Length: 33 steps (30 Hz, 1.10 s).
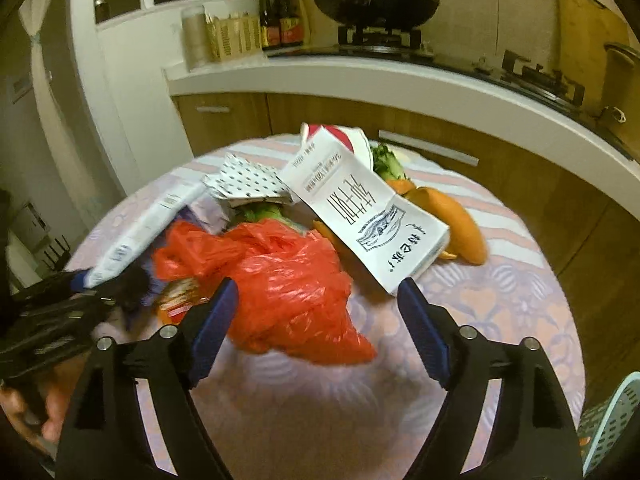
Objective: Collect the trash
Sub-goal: 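Grasp the white milk carton with the left tool while the right tool grasps the red bag, then carry the carton and red bag over the basket and release both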
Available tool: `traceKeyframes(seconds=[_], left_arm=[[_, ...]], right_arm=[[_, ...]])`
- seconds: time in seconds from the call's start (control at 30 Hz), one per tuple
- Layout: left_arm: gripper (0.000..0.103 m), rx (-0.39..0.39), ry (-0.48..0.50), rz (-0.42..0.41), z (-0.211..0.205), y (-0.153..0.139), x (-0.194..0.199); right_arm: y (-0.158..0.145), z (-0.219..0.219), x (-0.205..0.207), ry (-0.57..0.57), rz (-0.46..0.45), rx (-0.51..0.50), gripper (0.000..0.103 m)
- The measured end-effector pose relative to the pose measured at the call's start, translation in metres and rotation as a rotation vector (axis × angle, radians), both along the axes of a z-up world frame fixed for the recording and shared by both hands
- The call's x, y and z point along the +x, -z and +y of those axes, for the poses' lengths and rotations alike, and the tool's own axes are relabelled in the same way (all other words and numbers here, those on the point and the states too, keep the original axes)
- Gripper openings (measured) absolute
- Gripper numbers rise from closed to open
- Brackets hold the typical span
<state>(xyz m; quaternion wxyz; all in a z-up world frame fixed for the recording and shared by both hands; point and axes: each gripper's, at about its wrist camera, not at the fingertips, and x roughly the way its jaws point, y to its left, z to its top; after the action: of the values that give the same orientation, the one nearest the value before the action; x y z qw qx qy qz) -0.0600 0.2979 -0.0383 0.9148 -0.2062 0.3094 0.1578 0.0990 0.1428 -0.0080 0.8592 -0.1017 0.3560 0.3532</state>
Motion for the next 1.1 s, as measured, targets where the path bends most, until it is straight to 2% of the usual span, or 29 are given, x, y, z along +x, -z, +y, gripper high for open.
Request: traceKeyframes(seconds=[0.13,0.33,0.37,0.4,0.43,0.47,0.63,0.8,1.1], left_arm=[[0.057,-0.031,-0.010,-0.016,0.008,-0.002,-0.001],[0.056,-0.020,-0.008,-0.014,0.005,-0.002,0.000],[0.056,-0.016,-0.009,-0.013,0.004,-0.002,0.000],[0.056,-0.012,-0.008,-0.012,0.004,-0.002,0.000],[0.055,-0.010,-0.008,-0.012,0.004,-0.002,0.000],[0.055,-0.008,-0.008,-0.012,0.004,-0.002,-0.001],[0.055,0.008,-0.009,-0.027,0.001,-0.004,-0.003],[0.055,0.007,0.006,-0.048,-0.007,-0.010,-0.014],[0.055,-0.013,0.057,-0.107,-0.045,-0.037,-0.030]], right_arm=[[0.012,0.011,0.011,-0.006,0.037,0.008,0.092],[0.019,0.023,0.012,-0.054,0.079,0.002,0.091],[0.019,0.024,0.010,-0.060,0.075,-0.001,0.089],[0.018,0.025,0.008,-0.068,0.067,-0.001,0.082],[0.018,0.026,0.006,-0.089,0.068,0.004,0.069],[0.018,0.027,0.004,-0.114,0.079,0.015,0.061],[0.012,0.026,-0.007,-0.129,0.063,0.040,0.043],[-0.003,0.005,-0.028,-0.107,0.029,0.076,0.038],[-0.041,-0.062,-0.058,-0.033,-0.064,0.143,0.038]])
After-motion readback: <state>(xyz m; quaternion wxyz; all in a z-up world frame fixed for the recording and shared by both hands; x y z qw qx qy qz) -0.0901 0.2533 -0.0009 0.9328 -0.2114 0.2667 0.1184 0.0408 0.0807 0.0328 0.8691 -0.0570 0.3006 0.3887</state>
